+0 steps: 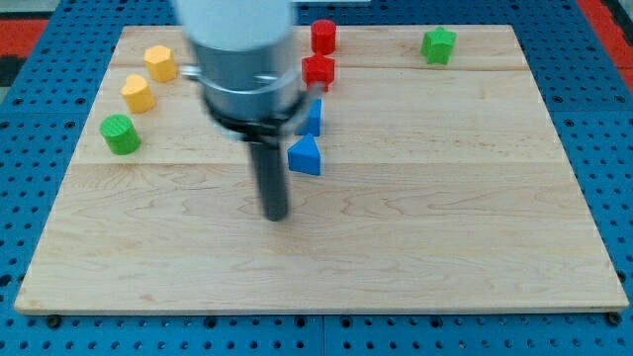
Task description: Place the green star at the bottom of the blue triangle
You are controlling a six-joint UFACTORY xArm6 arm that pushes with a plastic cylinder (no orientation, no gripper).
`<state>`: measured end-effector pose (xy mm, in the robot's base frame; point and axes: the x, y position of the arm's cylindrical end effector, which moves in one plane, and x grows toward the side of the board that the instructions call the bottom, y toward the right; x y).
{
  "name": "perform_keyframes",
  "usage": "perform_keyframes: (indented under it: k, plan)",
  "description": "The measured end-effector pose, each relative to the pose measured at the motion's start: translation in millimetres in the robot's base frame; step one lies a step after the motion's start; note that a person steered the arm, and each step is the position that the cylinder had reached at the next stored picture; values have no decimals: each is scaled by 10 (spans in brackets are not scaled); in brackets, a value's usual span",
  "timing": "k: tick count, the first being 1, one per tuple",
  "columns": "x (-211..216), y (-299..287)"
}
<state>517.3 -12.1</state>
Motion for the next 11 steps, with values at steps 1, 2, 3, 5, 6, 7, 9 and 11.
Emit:
perform_keyframes:
  k: [1,2,3,5,6,7,9,11]
  plan:
    - [-63,1028]
    - [-510,1954]
    - [-1468,2547]
    - [-3242,2912]
    - [-3147,2532]
    - [-3074,1407]
    - [-2821,1207]
    - [-1872,1241]
